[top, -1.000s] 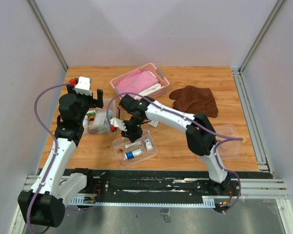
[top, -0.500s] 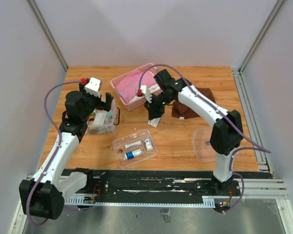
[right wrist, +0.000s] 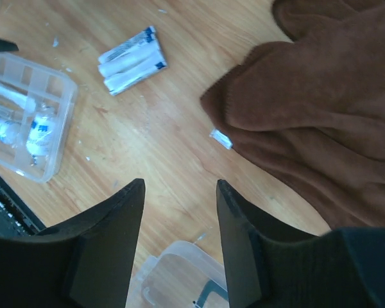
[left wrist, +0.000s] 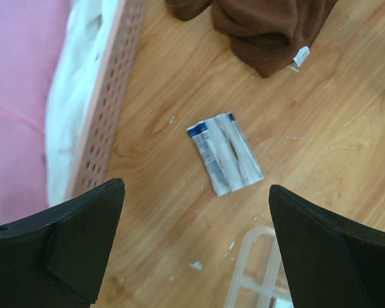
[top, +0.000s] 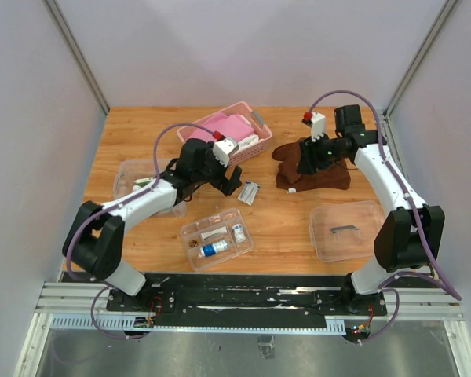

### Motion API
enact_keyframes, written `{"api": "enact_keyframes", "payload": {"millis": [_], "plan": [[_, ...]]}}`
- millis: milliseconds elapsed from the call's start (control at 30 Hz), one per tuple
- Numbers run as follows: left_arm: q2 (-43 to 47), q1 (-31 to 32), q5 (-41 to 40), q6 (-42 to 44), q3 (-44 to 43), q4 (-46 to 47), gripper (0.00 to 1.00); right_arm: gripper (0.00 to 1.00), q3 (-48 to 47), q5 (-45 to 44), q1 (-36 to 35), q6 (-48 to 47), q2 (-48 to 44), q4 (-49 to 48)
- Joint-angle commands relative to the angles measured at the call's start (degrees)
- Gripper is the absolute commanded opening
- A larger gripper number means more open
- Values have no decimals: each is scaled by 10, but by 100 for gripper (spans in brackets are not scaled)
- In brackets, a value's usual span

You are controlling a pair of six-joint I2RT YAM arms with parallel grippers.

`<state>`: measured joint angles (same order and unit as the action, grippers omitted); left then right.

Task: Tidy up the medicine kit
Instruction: Pick up the medical item at the center of the board.

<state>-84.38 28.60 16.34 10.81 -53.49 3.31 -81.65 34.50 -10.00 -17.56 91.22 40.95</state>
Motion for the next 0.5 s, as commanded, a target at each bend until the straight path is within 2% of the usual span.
{"api": "enact_keyframes", "payload": {"millis": [0,167,467], "plan": [[-73,31,-2,-54,-61,8,99,53,2,-18,43,57,-17,0],[-152,60,-47,-100,-103,-5,99,63,-5,-34,49,68,-20,38],[-228,93,-109,-135,-133,2,99,66,55,-21,49,64,-40,-8]]}}
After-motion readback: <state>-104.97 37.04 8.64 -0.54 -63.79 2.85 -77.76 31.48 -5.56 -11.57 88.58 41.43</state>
